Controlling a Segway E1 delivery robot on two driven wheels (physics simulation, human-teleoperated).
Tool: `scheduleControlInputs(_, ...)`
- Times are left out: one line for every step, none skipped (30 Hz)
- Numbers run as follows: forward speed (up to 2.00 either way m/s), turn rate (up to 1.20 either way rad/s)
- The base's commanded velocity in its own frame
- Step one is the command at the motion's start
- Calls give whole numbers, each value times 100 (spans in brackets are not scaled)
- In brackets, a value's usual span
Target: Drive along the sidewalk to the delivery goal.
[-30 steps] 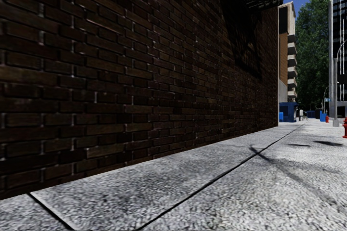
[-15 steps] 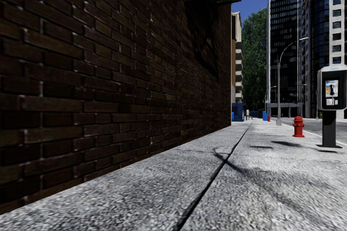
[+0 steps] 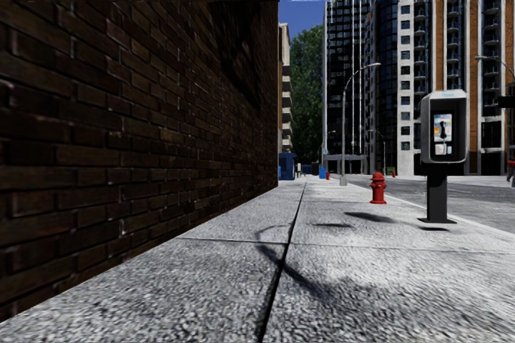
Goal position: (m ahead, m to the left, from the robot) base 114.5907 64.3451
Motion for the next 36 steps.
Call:
scheduleControlInputs(200, -57)
scheduleControlInputs(200, -57)
scheduleControlInputs(200, -57)
scheduleControlInputs(200, -57)
scheduleControlInputs(200, -57)
scheduleControlInputs(200, -57)
scheduleControlInputs(200, -57)
scheduleControlInputs(200, -57)
scheduleControlInputs(200, -57)
scheduleControlInputs(200, -57)
scheduleControlInputs(200, -57)
scheduleControlInputs(200, -57)
scheduleControlInputs(200, -55)
scheduleControlInputs(200, -35)
scheduleControlInputs(200, -35)
scheduleControlInputs(200, 0)
scheduleControlInputs(200, 0)
scheduleControlInputs(200, 0)
scheduleControlInputs(200, 0)
scheduleControlInputs(200, 0)
scheduleControlInputs(200, 0)
scheduleControlInputs(200, 0)
scheduleControlInputs(200, 0)
scheduleControlInputs(200, 0)
scheduleControlInputs(200, 0)
scheduleControlInputs(200, 0)
scheduleControlInputs(200, 0)
scheduleControlInputs(200, 0)
scheduleControlInputs(200, 0)
scheduleControlInputs(200, 0)
scheduleControlInputs(200, 0)
scheduleControlInputs(200, 0)
scheduleControlInputs(200, 0)
scheduleControlInputs(200, 0)
scheduleControlInputs(200, 0)
scheduleControlInputs(200, 0)
